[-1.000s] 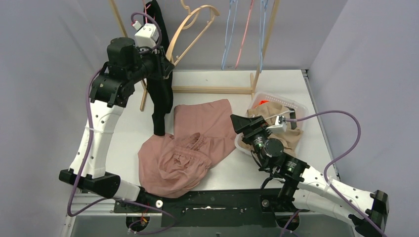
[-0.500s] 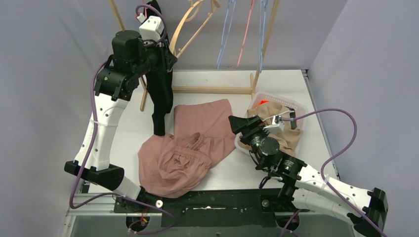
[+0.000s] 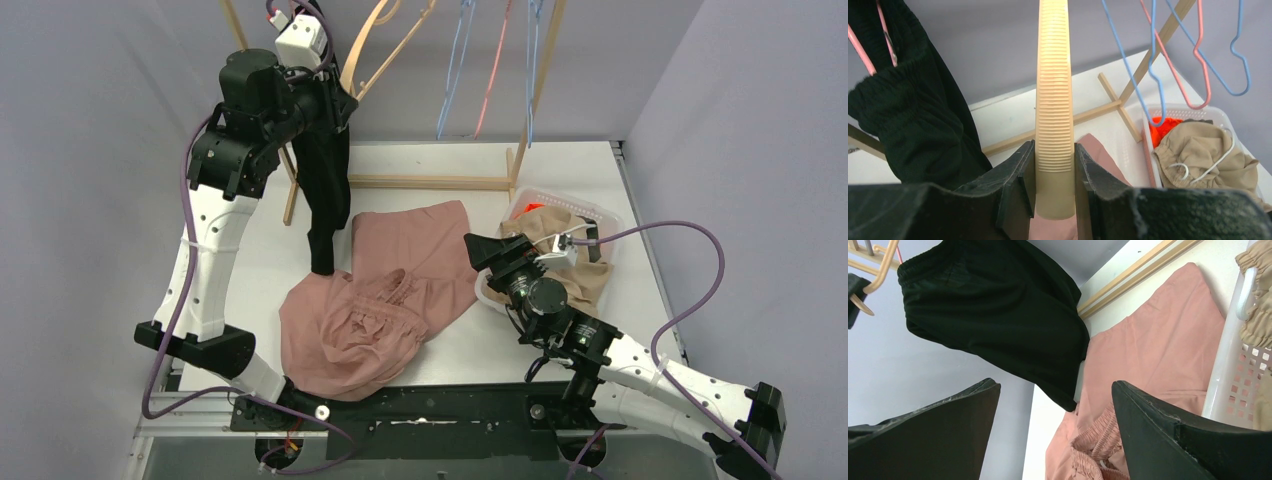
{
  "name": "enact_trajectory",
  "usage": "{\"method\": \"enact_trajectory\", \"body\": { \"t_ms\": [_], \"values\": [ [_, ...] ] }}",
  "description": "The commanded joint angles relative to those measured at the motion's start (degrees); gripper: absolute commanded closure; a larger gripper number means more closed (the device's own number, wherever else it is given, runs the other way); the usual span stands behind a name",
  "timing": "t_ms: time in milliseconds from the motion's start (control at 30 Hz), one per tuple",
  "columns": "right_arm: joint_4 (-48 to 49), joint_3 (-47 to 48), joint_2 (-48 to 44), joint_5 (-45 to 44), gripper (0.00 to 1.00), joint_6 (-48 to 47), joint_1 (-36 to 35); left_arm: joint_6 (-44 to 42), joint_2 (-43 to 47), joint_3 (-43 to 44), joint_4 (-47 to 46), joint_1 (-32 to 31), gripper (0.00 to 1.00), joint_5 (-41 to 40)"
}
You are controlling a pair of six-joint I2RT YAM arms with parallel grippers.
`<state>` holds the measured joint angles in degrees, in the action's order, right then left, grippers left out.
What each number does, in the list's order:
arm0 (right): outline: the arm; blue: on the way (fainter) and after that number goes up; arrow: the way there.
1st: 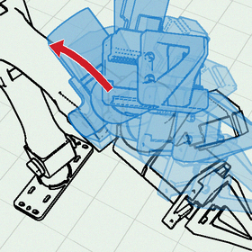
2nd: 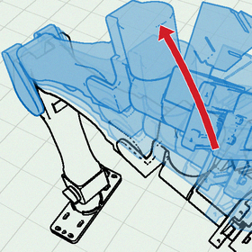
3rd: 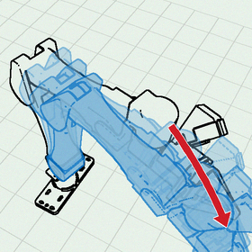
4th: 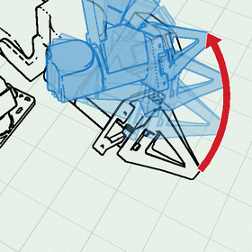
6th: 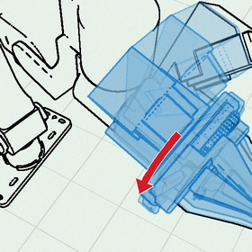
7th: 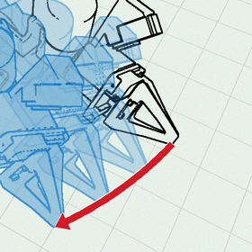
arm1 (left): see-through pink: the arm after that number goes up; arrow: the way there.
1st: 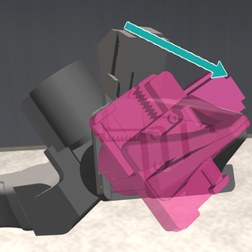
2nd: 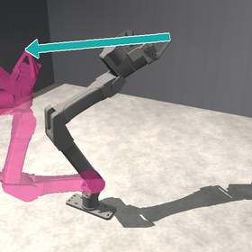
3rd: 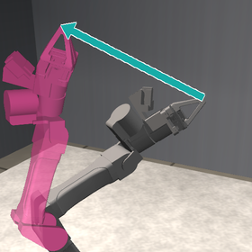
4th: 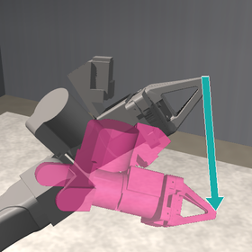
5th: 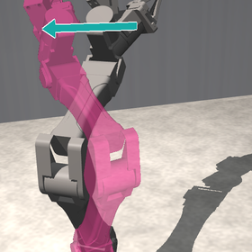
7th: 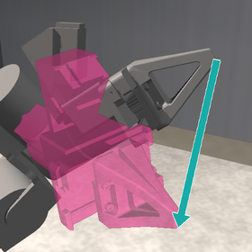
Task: Remove the shorts from the hanger
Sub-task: Place the hanger on the clothes rod.
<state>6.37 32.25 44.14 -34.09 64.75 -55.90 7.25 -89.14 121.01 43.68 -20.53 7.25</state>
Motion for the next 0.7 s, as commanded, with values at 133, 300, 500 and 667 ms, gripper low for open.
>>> {"method": "enact_trajectory", "body": {
  "t_ms": [133, 300, 500, 667],
  "values": [
    [0.65, 1.86, -0.36, -1.01, 0.15, -0.33, 0.60, -0.26, -5.29, 10.25, -3.92, -0.12, 1.00, 0.02],
    [0.07, 1.85, -0.75, -0.99, 0.15, -0.18, 0.64, -0.48, -7.17, 10.72, -2.50, -0.29, 1.00, 0.94],
    [-0.15, 1.75, -0.86, -1.51, 0.15, -0.17, 0.73, -0.86, -3.25, 2.62, -4.95, -0.99, 1.00, 1.54],
    [-0.08, 2.13, -0.03, -0.97, 0.14, -0.70, 0.92, -0.78, 1.54, -6.38, -8.20, -1.10, 0.81, 2.08]
  ]
}}
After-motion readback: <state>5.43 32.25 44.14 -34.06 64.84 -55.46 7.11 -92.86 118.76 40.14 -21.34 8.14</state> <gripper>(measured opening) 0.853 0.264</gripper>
